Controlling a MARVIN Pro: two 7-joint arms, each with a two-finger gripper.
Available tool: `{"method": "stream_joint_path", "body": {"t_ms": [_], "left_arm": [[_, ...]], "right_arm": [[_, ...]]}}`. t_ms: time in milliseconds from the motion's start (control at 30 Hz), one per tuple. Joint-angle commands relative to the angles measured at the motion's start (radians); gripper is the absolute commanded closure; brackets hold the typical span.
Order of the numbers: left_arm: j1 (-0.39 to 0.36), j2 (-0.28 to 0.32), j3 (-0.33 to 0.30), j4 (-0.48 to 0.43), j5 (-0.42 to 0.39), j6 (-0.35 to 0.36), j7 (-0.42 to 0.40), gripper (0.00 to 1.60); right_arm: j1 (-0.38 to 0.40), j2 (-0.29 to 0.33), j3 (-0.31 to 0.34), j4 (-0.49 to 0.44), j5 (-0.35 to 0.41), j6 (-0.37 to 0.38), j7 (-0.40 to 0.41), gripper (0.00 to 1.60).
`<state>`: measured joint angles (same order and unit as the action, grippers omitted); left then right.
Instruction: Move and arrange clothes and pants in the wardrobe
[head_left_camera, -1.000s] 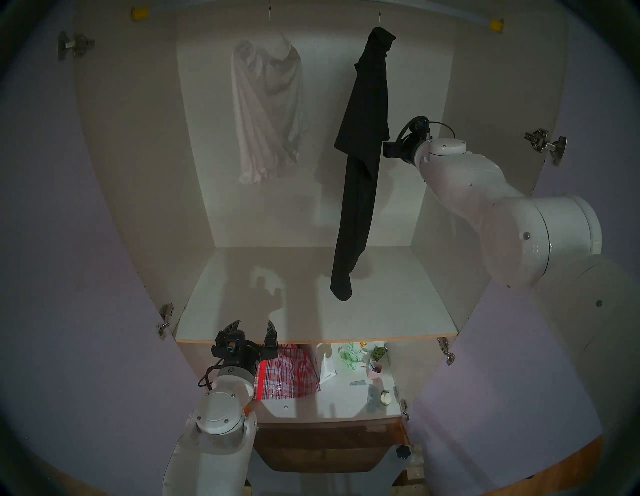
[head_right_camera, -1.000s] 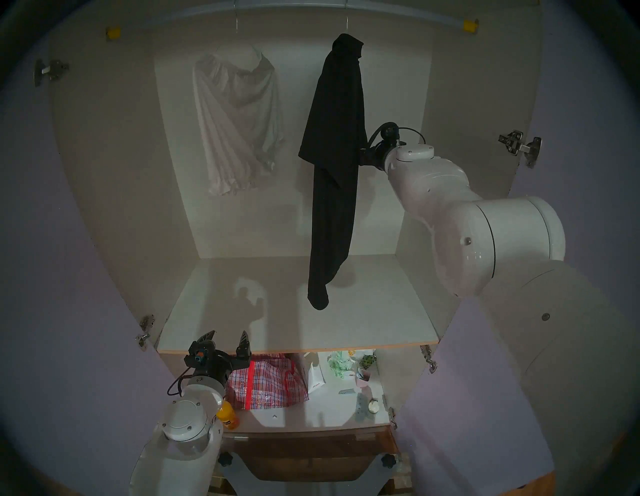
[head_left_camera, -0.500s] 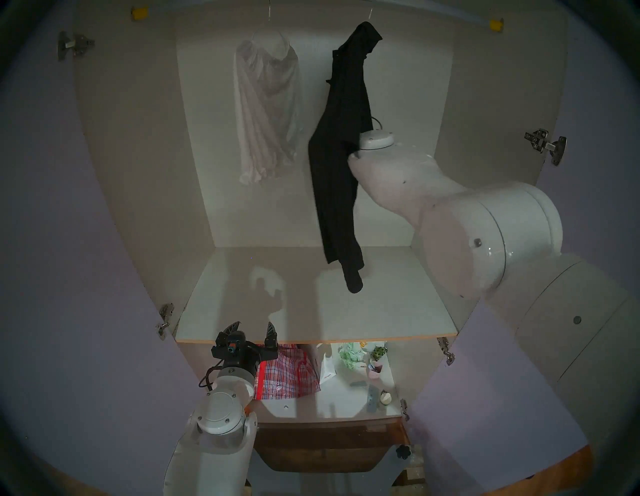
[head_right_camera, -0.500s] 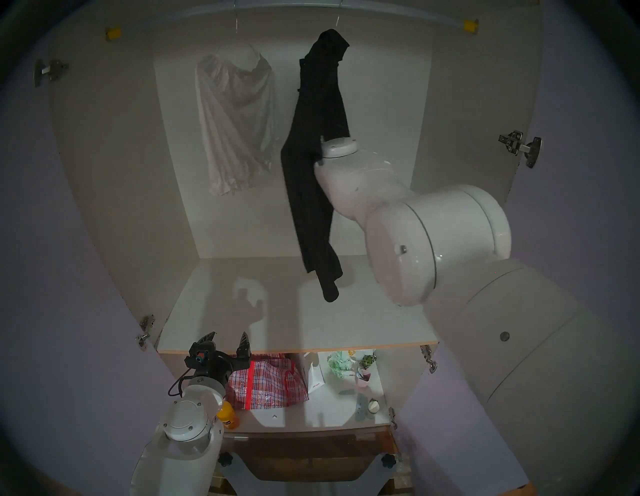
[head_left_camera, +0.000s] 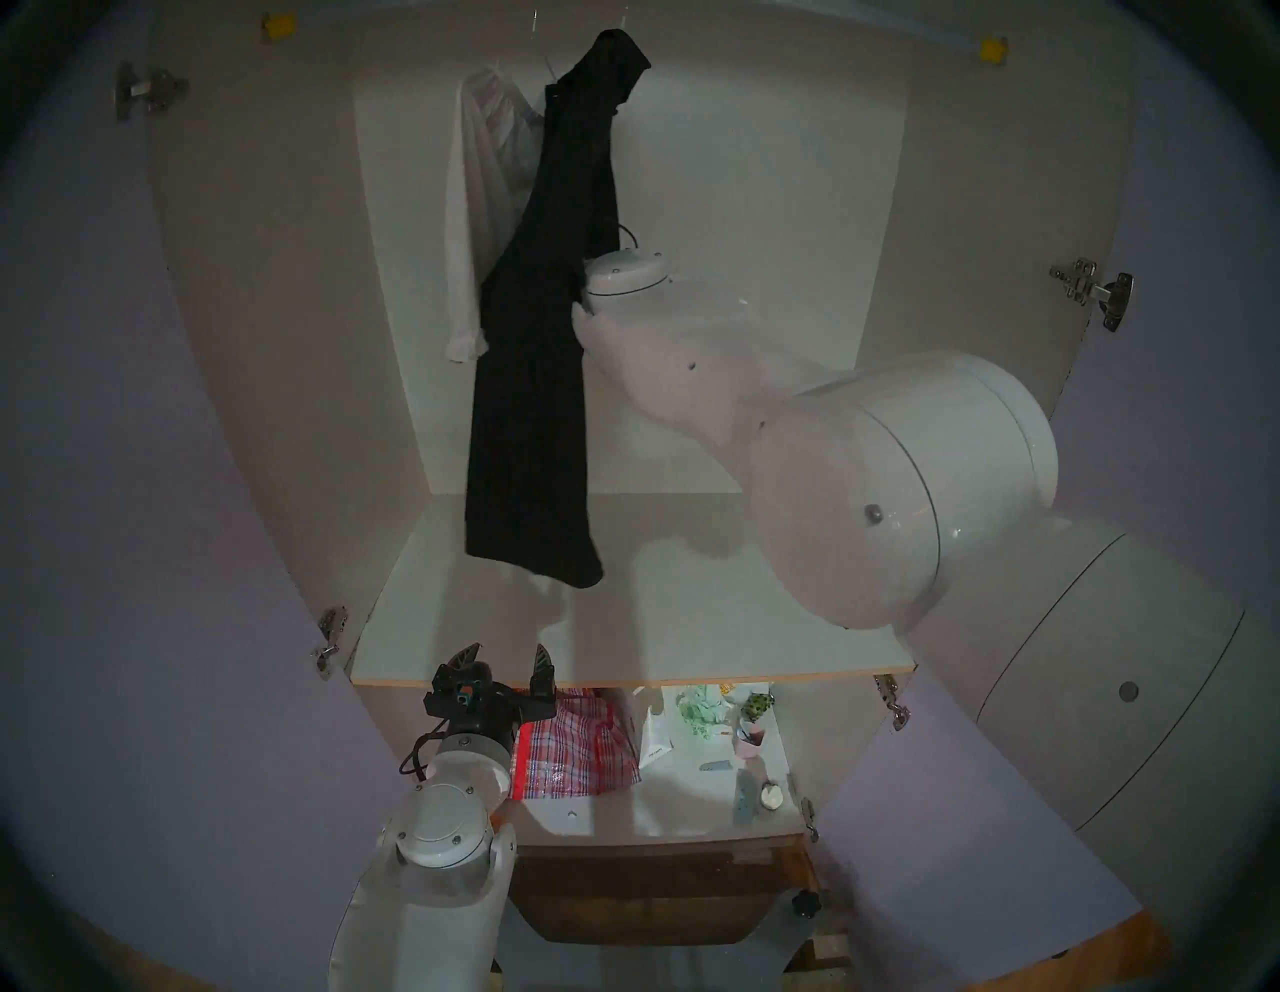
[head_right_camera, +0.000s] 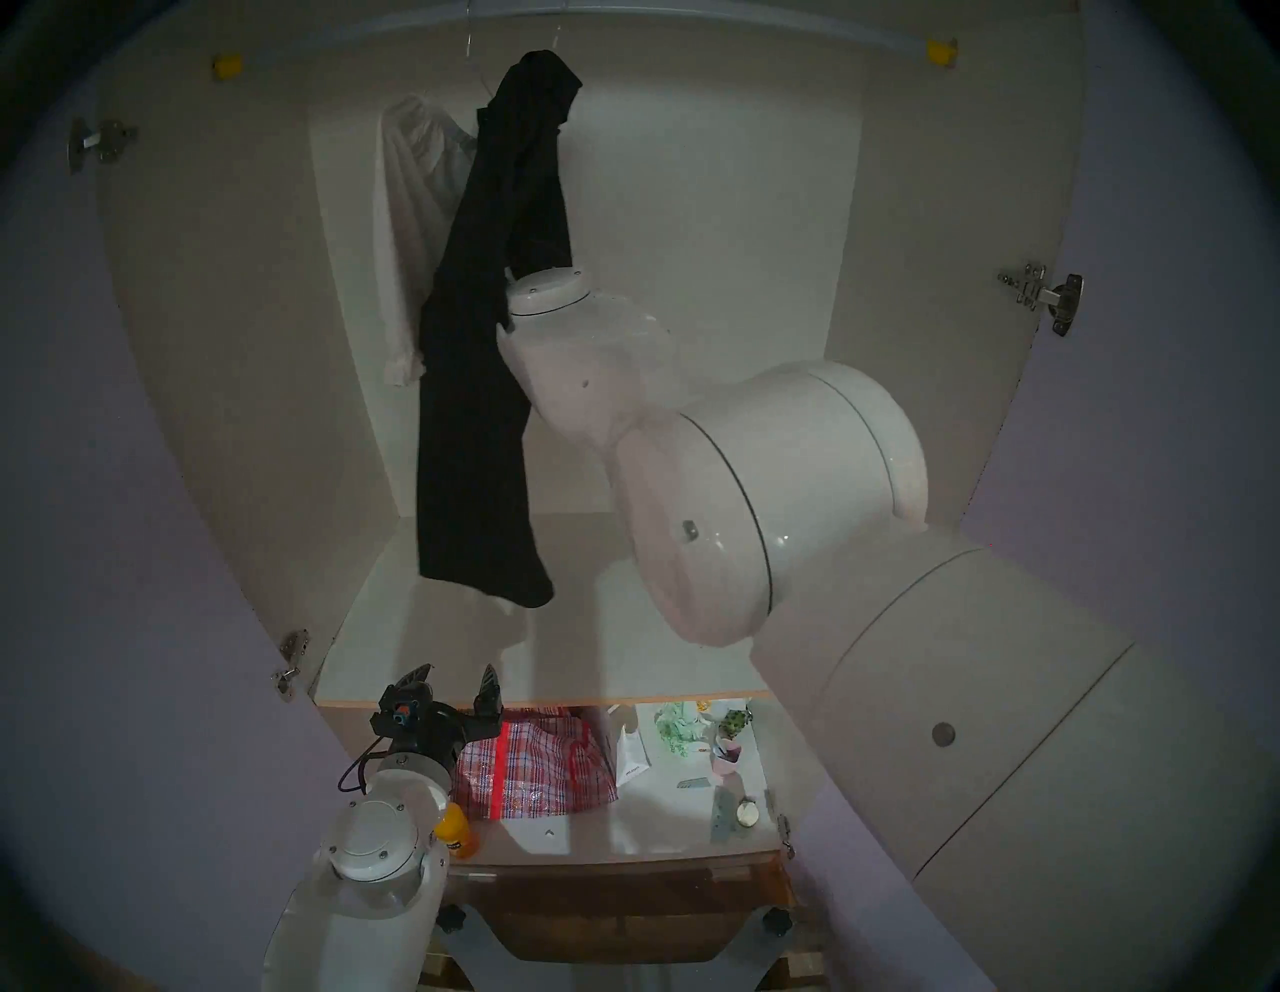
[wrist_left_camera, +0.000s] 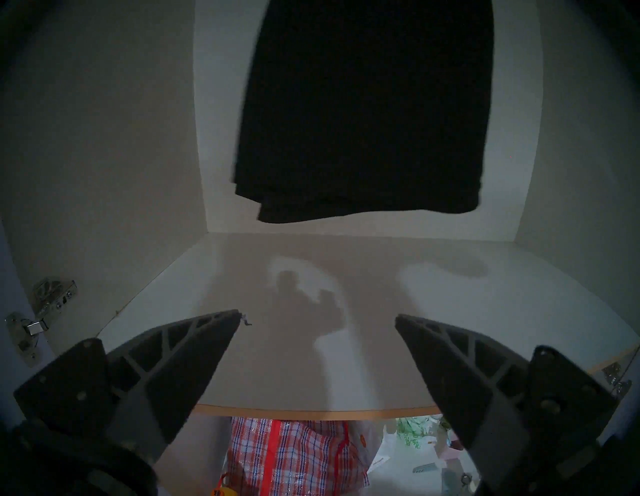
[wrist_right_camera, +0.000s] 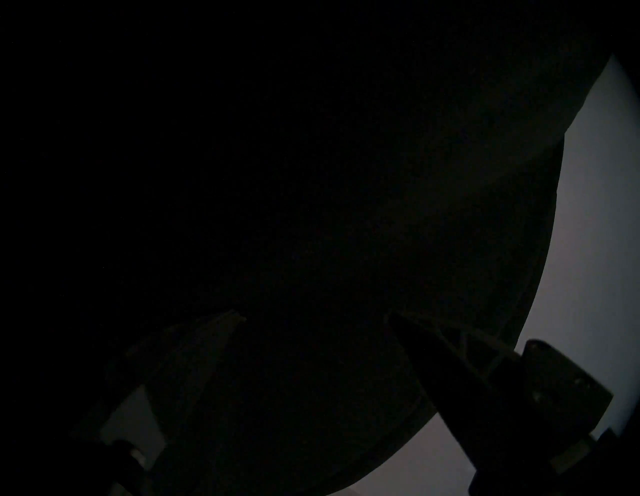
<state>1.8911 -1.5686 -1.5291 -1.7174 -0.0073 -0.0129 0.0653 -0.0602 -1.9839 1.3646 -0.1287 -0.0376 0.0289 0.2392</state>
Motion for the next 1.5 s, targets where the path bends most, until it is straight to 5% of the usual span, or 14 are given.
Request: {"method": "stream_joint_path", "body": {"t_ms": [0, 833, 1467], "left_arm": [[-0.013, 0.000, 0.003, -0.022, 0.000, -0.007, -0.002, 0.00], [-0.021, 0.001, 0.007, -0.015, 0.000, -0.009, 0.009, 0.00], [-0.004, 0.010, 0.012, -0.054, -0.003, -0.013, 0.004, 0.00]], "right_arm": [[0.020, -0.023, 0.002, -0.016, 0.004, -0.008, 0.013, 0.00], [-0.002, -0.023, -0.017, -0.016, 0.011, -0.007, 0.058, 0.00], [-0.023, 0.211, 0.107, -0.028, 0.094, -0.066, 0.167, 0.00]]}}
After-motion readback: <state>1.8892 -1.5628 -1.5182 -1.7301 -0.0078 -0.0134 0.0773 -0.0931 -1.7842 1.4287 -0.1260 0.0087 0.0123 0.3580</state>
